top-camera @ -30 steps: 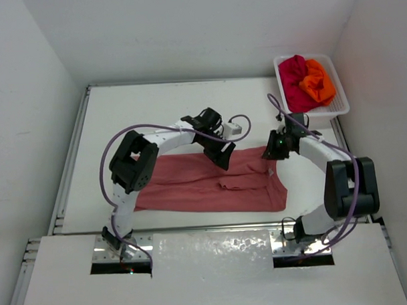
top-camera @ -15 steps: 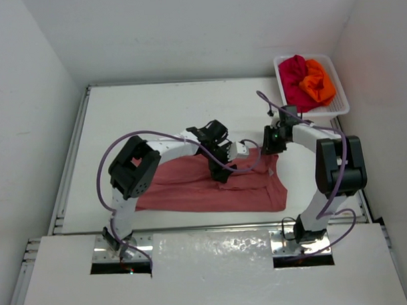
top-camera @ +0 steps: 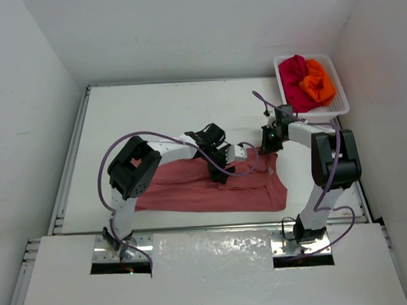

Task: Fold and stack the t-shirts
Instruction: Fold the other side of the tshirt into a rectangle

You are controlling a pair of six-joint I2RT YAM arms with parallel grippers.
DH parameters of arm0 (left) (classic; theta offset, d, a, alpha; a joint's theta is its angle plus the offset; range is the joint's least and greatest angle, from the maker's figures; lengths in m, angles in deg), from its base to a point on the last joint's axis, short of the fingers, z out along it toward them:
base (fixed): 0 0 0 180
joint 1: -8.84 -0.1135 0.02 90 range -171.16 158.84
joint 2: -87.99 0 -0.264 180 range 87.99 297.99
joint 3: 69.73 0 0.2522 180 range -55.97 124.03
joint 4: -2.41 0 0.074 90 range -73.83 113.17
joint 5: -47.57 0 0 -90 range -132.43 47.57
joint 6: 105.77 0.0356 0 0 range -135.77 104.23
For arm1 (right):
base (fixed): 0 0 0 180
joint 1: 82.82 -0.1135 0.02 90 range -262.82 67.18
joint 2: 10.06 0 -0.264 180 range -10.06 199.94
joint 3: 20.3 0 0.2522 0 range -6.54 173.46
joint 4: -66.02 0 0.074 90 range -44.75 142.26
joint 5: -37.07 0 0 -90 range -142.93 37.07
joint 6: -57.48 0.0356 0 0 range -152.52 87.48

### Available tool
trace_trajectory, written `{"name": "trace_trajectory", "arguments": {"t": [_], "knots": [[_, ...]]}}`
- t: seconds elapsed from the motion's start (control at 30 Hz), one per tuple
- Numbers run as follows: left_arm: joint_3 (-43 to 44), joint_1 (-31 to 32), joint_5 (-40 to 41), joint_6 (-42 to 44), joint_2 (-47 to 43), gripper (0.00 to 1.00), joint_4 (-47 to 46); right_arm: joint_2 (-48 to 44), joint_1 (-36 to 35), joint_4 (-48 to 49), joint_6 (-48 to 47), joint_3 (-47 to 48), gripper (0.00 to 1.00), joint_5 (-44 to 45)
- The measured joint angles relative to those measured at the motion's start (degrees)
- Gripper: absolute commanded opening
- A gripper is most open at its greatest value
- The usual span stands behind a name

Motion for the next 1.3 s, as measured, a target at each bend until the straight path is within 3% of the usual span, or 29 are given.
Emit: {"name": "trace_trajectory", "arguments": {"t": [0.53, 0.67, 0.8, 0.93, 1.0, 1.1, 1.2, 1.3], "knots": [[-3.4, 0.0, 0.1, -0.4, -0.6, 0.67, -7.4, 0.5, 0.0, -1.3, 0.0, 6.2, 0.0, 1.3], [-3.7, 0.0, 0.2, -0.5, -0.6, 0.68, -7.9, 2.3, 0.0, -1.9, -0.2, 6.5, 0.08, 1.9], [-3.7, 0.0, 0.3, -0.5, -0.7, 0.7, -7.9, 2.4, 0.0, -3.2, -1.0, 6.5, 0.35, 3.3], [-3.3, 0.0, 0.5, -0.5, -0.7, 0.7, -7.1, 2.3, 0.2, -5.0, -1.9, 6.9, 0.38, 4.8], [-2.8, 0.0, 0.7, -0.5, -0.7, 0.71, -6.3, 1.6, 0.3, -6.8, -2.4, 8.2, 0.35, 6.0], [-2.2, 0.0, 0.9, -0.7, -0.6, 0.71, -5.4, -2.9, 0.4, -8.0, -2.2, 9.1, 0.21, 7.8], [-1.8, 0.0, 1.0, -0.7, -0.4, 0.71, -4.9, -12.2, -0.5, -6.9, -1.0, 6.9, 0.06, 9.3], [-1.5, 0.0, 1.2, -0.8, -0.3, 0.71, -4.5, -21.3, -4.7, -4.8, 2.4, 1.7, 0.0, 9.6]]}}
